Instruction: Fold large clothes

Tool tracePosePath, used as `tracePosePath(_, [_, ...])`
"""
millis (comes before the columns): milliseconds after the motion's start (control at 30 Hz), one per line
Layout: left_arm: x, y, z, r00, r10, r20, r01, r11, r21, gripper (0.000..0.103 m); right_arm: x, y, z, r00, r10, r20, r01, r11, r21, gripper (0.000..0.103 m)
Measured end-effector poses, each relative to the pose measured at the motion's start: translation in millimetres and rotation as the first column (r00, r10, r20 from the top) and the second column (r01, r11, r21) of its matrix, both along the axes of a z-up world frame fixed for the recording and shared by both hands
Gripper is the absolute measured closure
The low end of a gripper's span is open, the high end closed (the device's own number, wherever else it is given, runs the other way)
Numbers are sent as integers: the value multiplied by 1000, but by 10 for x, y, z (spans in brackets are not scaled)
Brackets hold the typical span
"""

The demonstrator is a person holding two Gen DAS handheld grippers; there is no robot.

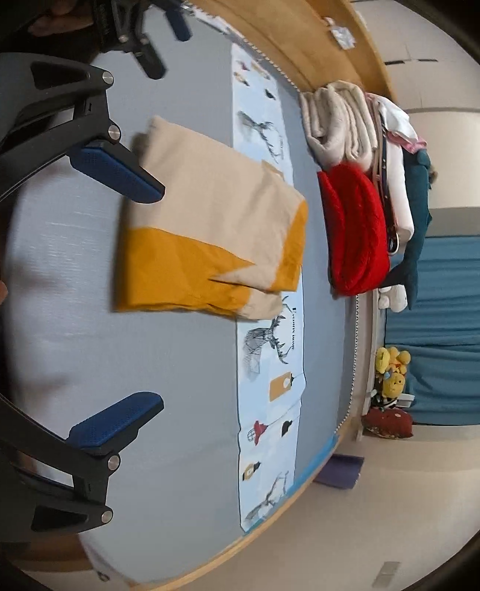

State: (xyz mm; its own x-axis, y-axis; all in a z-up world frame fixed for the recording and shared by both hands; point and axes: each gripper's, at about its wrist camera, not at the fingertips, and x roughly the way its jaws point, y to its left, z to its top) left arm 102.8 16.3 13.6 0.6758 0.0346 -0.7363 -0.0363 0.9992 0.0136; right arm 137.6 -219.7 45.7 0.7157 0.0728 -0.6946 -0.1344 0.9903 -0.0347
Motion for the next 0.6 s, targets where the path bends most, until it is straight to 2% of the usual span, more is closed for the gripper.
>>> tracePosePath(100, [-116, -46, -4, 1000, 5, -2, -5, 1000, -14, 1, -240, 143, -11, 1000, -15, -2, 15, 1000, -8, 1])
tracePosePath(233, [-235, -84, -47, 1000, 22, -19, -23, 996, -83, 1, -405, 263, 1, 1000, 7, 8, -8, 1000, 11, 1])
tracePosePath(367, [-157, -112, -128, 999, 16, -42, -19, 998, -66, 1, -380, 349, -76, 999, 26, -18, -26, 1000, 17, 1])
tracePosePath(600, [-80, -60, -238, 997, 40, -67, -45, 996, -79, 1, -250, 441, -192, 999, 39, -36, -39, 999, 3, 1])
